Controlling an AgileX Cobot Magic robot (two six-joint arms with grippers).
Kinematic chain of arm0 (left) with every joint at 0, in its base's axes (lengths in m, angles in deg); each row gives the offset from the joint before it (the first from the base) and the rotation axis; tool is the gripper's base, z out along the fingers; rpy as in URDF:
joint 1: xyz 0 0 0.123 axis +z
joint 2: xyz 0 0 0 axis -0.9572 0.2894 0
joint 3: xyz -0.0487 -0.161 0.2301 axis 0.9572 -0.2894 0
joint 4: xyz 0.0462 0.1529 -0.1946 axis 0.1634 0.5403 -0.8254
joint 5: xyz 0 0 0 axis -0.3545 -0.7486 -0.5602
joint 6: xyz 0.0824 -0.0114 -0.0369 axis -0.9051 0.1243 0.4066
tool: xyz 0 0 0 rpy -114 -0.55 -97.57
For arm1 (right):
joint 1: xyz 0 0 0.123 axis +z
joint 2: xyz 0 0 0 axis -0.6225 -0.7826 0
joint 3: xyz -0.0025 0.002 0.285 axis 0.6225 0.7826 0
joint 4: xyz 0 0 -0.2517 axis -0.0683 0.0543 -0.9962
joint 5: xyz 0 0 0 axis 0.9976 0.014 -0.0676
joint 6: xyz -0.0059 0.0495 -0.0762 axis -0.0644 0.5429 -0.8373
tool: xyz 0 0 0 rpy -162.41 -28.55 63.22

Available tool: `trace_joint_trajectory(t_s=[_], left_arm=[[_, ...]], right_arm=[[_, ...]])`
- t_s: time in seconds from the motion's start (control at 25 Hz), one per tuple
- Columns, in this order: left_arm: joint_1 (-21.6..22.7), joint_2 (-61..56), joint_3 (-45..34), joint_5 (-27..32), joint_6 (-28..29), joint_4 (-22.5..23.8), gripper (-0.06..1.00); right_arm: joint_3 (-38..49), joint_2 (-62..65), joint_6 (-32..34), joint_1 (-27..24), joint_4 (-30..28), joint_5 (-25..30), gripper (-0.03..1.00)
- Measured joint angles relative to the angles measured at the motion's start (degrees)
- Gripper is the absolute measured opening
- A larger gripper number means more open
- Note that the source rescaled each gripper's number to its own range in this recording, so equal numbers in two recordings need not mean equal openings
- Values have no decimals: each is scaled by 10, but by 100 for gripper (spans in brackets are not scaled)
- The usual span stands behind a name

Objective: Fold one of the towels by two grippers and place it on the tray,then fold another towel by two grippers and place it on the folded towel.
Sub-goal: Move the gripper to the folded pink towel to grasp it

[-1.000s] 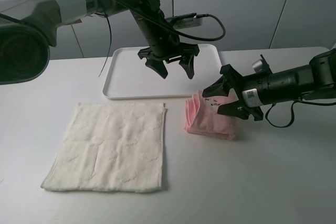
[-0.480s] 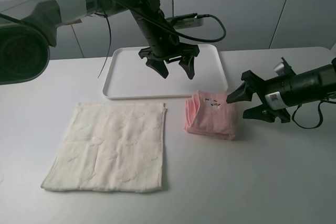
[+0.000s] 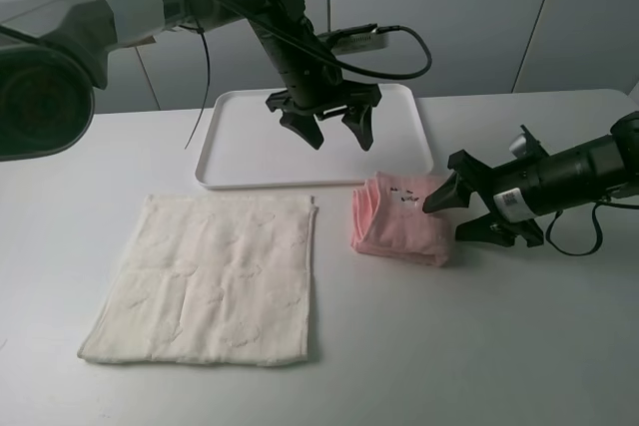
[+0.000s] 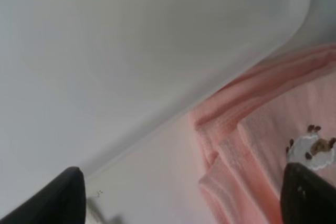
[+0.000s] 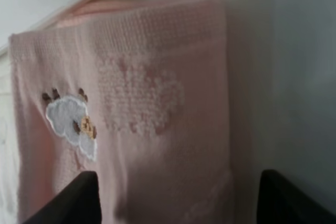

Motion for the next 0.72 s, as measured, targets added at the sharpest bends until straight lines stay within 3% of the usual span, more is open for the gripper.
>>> trace_joint_trajectory(t_s=[0.28, 0.36, 0.52, 0.72], left_arm=[[0, 0, 0, 0, 0, 0, 96], [0, 0, 0, 0, 0, 0, 96], [0, 0, 0, 0, -5, 0, 96], [4, 0, 0, 0, -15, -26, 96]], right_arm=[[-8, -10, 0, 42, 20, -27, 60], [-8, -11, 0, 51, 21, -46, 49], [-8, -14, -2, 59, 21, -75, 11], [-10, -12, -6, 60, 20, -77, 10]])
